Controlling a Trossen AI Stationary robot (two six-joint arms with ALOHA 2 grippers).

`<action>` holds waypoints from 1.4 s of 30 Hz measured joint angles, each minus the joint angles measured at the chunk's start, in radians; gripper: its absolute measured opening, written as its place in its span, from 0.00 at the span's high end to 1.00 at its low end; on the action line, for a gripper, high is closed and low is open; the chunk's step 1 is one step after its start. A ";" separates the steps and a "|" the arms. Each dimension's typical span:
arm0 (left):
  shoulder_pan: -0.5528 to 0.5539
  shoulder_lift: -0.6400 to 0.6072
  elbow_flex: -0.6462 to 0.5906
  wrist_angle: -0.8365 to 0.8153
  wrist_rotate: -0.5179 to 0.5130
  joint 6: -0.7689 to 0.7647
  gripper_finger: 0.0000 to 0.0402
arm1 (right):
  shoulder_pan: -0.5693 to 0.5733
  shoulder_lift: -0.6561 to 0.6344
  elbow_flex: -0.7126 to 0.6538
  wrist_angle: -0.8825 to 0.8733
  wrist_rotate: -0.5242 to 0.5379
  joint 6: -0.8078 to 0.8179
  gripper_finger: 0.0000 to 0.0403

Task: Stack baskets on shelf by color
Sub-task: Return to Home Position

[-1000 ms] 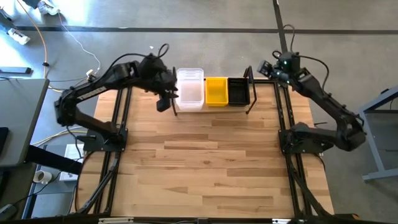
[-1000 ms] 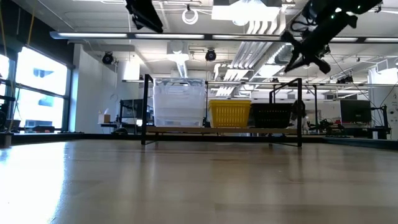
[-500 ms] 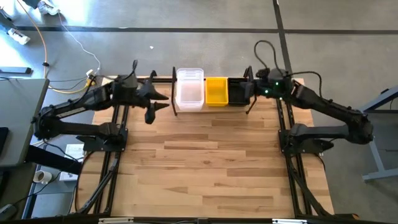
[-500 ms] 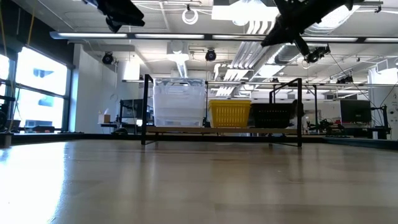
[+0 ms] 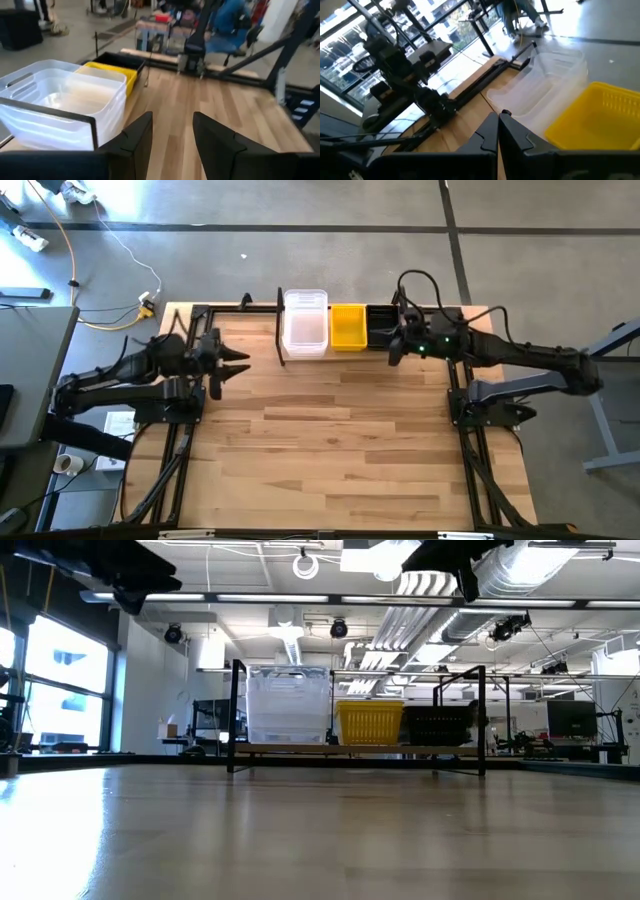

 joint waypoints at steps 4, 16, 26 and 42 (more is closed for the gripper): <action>-0.024 -0.150 -0.072 0.001 0.000 -0.033 0.67 | 0.043 0.000 0.000 0.043 0.069 -0.006 1.00; -0.044 -0.393 -0.272 0.032 -0.010 -0.106 0.67 | 0.108 -0.034 0.000 0.127 0.086 -0.171 1.00; -0.045 -0.392 -0.478 0.288 -0.003 -0.205 0.67 | 0.158 -0.244 0.000 0.053 0.115 -0.339 1.00; -0.045 -0.361 -0.489 0.332 -0.011 -0.177 0.67 | 0.223 -0.511 -0.322 0.021 0.151 -0.392 1.00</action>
